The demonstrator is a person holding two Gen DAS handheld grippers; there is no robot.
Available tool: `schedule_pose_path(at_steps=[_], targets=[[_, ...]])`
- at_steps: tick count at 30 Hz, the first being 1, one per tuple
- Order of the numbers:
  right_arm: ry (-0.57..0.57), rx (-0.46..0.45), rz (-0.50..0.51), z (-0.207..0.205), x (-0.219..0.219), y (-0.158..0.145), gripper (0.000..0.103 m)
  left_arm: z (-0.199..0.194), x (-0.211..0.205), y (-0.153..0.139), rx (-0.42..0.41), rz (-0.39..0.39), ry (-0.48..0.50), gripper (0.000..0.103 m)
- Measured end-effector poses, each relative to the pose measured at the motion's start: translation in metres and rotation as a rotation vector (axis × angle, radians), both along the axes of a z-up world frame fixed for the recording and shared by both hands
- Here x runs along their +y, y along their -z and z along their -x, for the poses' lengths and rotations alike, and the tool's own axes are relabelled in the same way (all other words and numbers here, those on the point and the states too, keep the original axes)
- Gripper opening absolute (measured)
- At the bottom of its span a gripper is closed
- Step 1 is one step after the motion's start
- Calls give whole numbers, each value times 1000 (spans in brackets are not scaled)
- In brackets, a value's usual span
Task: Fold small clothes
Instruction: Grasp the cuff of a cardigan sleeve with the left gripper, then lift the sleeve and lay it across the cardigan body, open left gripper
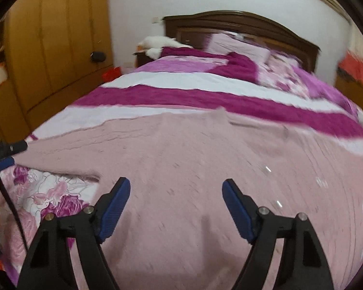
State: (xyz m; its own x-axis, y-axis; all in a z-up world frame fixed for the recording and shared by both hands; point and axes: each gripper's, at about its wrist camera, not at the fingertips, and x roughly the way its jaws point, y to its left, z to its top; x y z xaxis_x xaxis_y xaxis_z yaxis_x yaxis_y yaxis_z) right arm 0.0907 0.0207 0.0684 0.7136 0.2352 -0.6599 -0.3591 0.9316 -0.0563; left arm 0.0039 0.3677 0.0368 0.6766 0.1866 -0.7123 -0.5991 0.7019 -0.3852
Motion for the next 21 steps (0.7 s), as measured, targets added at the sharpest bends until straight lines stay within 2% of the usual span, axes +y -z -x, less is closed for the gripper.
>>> schedule_pose_path(at_steps=[2, 3, 4, 5, 6, 8, 11, 12, 15, 16, 17, 18, 19, 21], targets=[[7, 14, 67, -8, 12, 10, 82, 5, 26, 19, 31, 60, -122, 67], [36, 22, 140, -14, 19, 21, 83, 6, 33, 28, 48, 64, -155, 63], [55, 30, 185, -16, 22, 28, 86, 7, 39, 35, 66, 53, -181, 58], [95, 59, 266, -21, 24, 47, 89, 6, 45, 42, 72, 28, -197, 57], [117, 88, 281, -26, 23, 58, 98, 6, 49, 43, 63, 16, -202, 57], [136, 120, 170, -29, 9, 60, 102, 4, 58, 44, 44, 5, -200, 57], [124, 176, 72, -32, -6, 61, 103, 6, 75, 47, -11, 46, -230, 57], [122, 183, 52, -32, -9, 62, 103, 4, 83, 46, -34, 64, -247, 58], [123, 170, 83, -27, -5, 63, 103, 7, 100, 50, -92, 109, -289, 58], [123, 164, 90, -27, -4, 63, 103, 8, 102, 51, -96, 112, -293, 50], [124, 160, 92, -26, -3, 63, 103, 9, 102, 50, -97, 99, -304, 33], [124, 160, 88, -26, -5, 64, 103, 8, 102, 49, -95, 99, -313, 0], [124, 163, 82, -27, -6, 64, 103, 8, 105, 49, -99, 111, -316, 0], [123, 167, 75, -29, -9, 65, 103, 10, 101, 37, -119, 67, -313, 0]])
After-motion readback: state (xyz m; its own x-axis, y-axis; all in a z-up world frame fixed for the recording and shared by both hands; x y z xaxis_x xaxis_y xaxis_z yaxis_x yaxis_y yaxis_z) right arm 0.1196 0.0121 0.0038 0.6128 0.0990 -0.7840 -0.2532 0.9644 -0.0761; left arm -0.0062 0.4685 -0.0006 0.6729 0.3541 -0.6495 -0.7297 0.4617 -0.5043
